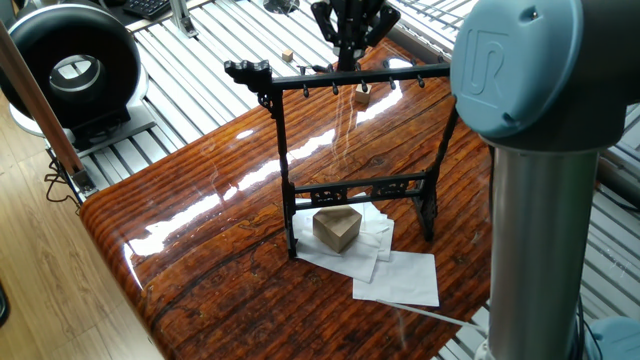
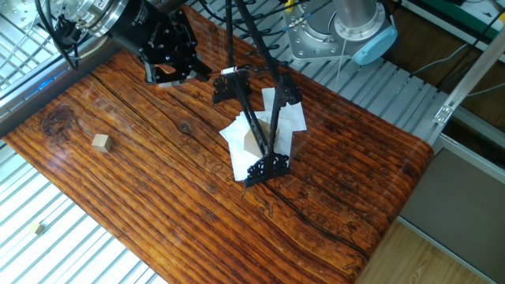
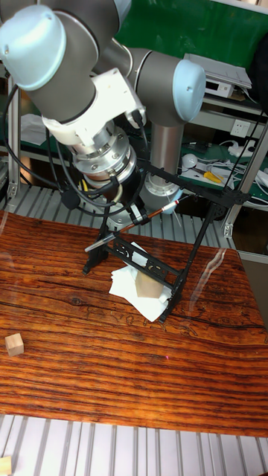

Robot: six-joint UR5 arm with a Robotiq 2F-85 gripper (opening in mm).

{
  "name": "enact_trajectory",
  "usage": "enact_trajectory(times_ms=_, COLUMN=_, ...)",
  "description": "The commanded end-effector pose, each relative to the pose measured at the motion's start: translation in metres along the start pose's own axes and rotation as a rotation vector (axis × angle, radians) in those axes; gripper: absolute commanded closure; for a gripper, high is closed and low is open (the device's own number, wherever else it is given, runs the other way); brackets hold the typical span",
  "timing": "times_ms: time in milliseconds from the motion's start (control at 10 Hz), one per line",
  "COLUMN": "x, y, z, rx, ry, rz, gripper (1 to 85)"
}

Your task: Place the brush on the pen rack

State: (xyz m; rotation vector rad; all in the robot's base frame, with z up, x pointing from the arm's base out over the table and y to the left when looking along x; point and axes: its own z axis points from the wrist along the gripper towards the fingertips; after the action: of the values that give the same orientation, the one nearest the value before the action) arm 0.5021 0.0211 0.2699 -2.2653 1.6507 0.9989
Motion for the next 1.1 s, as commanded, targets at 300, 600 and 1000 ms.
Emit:
enact_trajectory(times_ms=300, x=-0.0089, y=-0.0022, z=-0.0017, rx=0.013, ry=0.005, rz=0.042, gripper=84.7)
enact_trajectory(times_ms=600, x=-0.0083, y=-0.0036, z=-0.0017, rx=0.024, ry=0.008, rz=0.04, gripper=84.7)
enact_trajectory(times_ms=1000, x=-0.0045, y=-0.0051, z=-0.0006, rx=0.032, ry=-0.003, rz=0.015, gripper=84.7)
